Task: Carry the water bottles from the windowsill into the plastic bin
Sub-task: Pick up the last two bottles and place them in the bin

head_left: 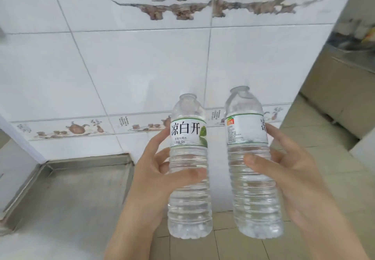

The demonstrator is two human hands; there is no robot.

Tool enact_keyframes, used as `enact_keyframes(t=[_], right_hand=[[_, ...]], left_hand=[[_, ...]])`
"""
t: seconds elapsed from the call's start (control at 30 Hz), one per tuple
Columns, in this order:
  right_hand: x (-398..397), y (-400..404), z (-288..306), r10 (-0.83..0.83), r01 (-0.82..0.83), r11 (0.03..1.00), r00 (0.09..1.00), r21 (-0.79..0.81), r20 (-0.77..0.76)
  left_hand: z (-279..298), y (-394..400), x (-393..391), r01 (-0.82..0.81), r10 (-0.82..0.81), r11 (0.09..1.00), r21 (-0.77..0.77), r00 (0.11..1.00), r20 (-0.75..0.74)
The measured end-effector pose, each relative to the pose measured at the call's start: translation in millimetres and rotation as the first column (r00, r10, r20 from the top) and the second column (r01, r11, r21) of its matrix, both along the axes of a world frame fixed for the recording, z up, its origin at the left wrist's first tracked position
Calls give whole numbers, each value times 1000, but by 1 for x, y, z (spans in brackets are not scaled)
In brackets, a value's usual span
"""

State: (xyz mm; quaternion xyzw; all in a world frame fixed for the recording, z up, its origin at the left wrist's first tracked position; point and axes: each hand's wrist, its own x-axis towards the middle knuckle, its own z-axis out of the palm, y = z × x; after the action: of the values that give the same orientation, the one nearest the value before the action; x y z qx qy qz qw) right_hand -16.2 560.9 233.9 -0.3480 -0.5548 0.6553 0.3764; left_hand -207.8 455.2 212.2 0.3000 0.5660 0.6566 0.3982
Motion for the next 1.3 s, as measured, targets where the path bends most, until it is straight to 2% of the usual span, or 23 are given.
enact_keyframes(t=[0.33, 0.47, 0.77, 1.03, 1.3], right_hand=[[148, 67, -8, -281, 281, 960, 959, 4, -22], [220, 106, -10, -342, 342, 940, 940, -2, 21], [357, 189, -14, -489, 488, 871, 872, -58, -7], [413, 282, -32, -609, 607, 790, 793, -87, 12], [441, 416, -16, -692, 694, 720, 719, -9, 58]], left_hand=[[-8, 123, 124, 309, -309, 951, -15, 949, -68], [-10, 174, 196, 359, -360, 933, -28, 930, -68], [-10, 280, 334, 461, -465, 885, -69, 883, -63], [-20, 400, 392, 568, -576, 815, -114, 816, -54], [-11, 566, 421, 659, -658, 752, -14, 751, -52]])
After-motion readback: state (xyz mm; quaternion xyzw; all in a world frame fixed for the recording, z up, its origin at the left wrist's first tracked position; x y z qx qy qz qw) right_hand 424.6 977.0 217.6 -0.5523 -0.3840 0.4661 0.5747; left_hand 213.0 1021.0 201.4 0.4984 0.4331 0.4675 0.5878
